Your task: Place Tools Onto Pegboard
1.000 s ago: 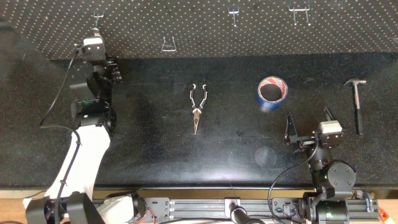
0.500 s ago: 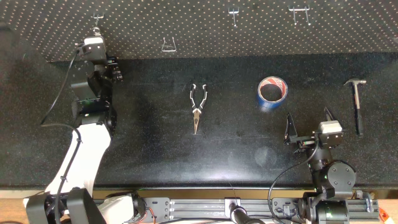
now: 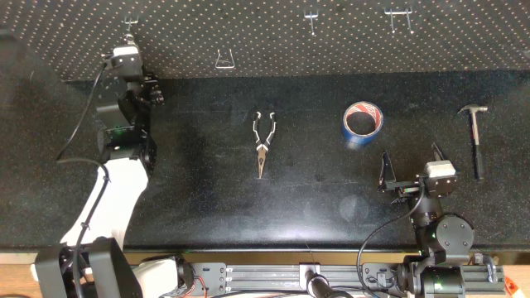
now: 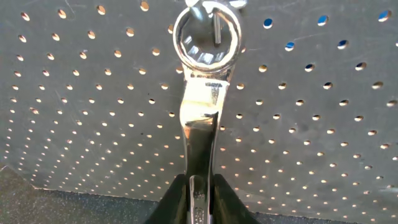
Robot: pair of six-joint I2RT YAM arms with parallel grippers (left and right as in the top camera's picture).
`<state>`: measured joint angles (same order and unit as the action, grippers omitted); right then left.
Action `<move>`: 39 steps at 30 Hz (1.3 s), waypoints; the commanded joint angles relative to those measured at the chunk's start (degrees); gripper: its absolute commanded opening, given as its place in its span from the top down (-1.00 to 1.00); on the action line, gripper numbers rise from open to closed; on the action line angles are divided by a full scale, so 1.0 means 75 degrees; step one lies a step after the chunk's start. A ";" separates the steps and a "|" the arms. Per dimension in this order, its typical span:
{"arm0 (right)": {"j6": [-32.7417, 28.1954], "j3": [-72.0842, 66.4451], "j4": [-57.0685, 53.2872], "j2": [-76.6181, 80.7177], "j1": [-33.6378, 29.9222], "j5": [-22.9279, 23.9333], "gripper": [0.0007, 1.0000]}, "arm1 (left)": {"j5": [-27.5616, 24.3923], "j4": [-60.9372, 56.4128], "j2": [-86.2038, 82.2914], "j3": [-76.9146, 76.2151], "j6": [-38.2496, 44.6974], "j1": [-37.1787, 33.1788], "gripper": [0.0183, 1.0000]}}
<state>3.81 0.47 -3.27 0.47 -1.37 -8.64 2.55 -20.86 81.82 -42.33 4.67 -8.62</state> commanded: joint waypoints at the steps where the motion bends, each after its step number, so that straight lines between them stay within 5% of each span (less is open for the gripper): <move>1: 0.0061 -0.0032 -0.0026 -0.0055 0.0052 0.0070 -0.98 | 0.0032 -0.0006 0.0169 -0.0204 0.0003 0.0000 0.40; 7: 0.0061 -0.0032 -0.0026 -0.0055 0.0052 0.0070 -0.99 | 0.0038 0.0000 0.0154 -0.0204 0.0006 -0.0006 -0.75; 9: 0.0061 -0.0032 -0.0026 -0.0055 0.0052 0.0070 -0.99 | 0.0041 0.0006 0.0096 -0.0201 0.0006 -0.0006 -0.99; 15: 0.0061 -0.0032 -0.0026 -0.0055 0.0052 0.0070 -0.98 | 0.0038 0.0446 -0.0391 -0.0201 0.0006 -0.0003 -0.99; 21: 0.0061 -0.0032 -0.0026 -0.0055 0.0052 0.0070 -0.99 | 0.0032 0.2789 -0.1644 -0.0201 0.0003 0.0017 -0.99; 30: 0.0061 -0.0032 -0.0026 -0.0055 0.0052 0.0070 -0.99 | 0.0391 0.3217 -0.2037 -0.0198 0.0032 0.0003 -0.99; 33: 0.0061 -0.0032 -0.0026 -0.0055 0.0052 0.0070 -0.99 | -0.0344 0.3267 -0.1996 -0.0201 -0.0020 0.0017 -0.99; 35: 0.0061 -0.0032 -0.0026 -0.0055 0.0052 0.0070 -0.99 | -0.1559 0.3404 -0.2025 -0.0201 -0.0653 0.0017 -0.99; 39: 0.0061 -0.0032 -0.0026 -0.0055 0.0052 0.0070 -0.99 | -0.0997 0.5421 -0.2416 -0.0201 -0.2608 0.0347 -0.99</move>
<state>3.81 0.47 -3.29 0.47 -1.37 -8.64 -4.62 10.00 66.41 -43.57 -2.59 -8.03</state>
